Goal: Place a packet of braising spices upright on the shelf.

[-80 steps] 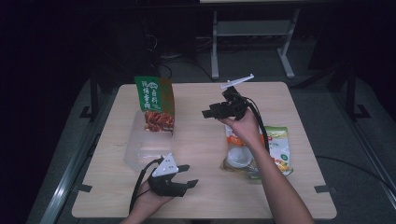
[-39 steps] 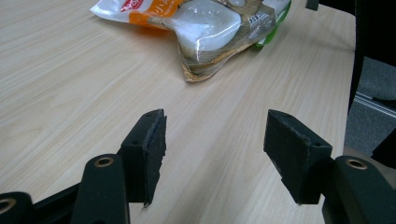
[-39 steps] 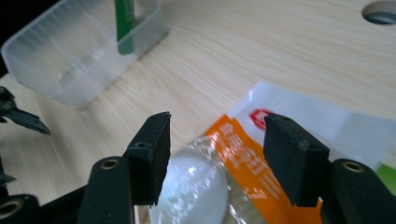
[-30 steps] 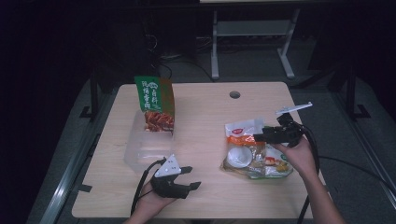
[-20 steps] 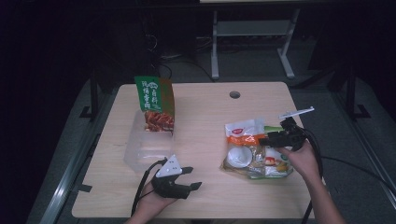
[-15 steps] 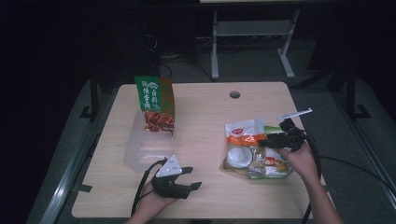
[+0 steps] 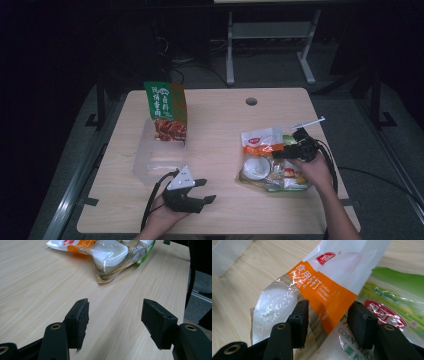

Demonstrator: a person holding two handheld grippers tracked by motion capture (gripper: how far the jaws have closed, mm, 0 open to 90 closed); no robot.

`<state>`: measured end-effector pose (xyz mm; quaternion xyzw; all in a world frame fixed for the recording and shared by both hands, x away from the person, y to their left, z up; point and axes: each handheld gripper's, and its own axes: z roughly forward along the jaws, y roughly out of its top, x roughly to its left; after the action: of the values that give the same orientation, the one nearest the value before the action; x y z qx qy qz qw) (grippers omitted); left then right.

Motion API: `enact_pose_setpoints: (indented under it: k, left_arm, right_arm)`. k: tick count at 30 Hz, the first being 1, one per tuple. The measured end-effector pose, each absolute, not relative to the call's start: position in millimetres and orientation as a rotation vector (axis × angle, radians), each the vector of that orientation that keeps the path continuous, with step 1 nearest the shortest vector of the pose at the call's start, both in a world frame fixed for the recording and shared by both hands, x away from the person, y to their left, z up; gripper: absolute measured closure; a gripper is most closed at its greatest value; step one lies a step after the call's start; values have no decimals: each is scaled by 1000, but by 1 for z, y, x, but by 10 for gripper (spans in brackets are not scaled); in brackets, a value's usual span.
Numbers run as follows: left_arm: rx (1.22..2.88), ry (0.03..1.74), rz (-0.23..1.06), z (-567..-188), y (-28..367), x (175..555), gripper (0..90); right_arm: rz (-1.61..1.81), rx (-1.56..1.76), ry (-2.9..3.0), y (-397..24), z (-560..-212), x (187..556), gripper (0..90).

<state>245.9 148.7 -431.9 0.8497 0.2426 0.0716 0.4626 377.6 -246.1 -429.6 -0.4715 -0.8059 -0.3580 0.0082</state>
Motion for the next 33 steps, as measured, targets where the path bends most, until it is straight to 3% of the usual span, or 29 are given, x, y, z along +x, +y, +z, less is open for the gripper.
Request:
enact_pose_setpoints:
  k: [11, 18, 33]
  left_arm:
    - [2087, 598, 175, -432, 149, 246, 387]
    - [2087, 599, 168, -432, 148, 246, 387]
    - [2081, 610, 156, -431, 148, 246, 388]
  right_arm:
    - [-1129, -1427, -2533, -241, -428, 377, 773]
    - [-1150, -1414, -2535, -240, -425, 374, 866]
    - [-1370, -1290, -2549, -229, -407, 355, 896]
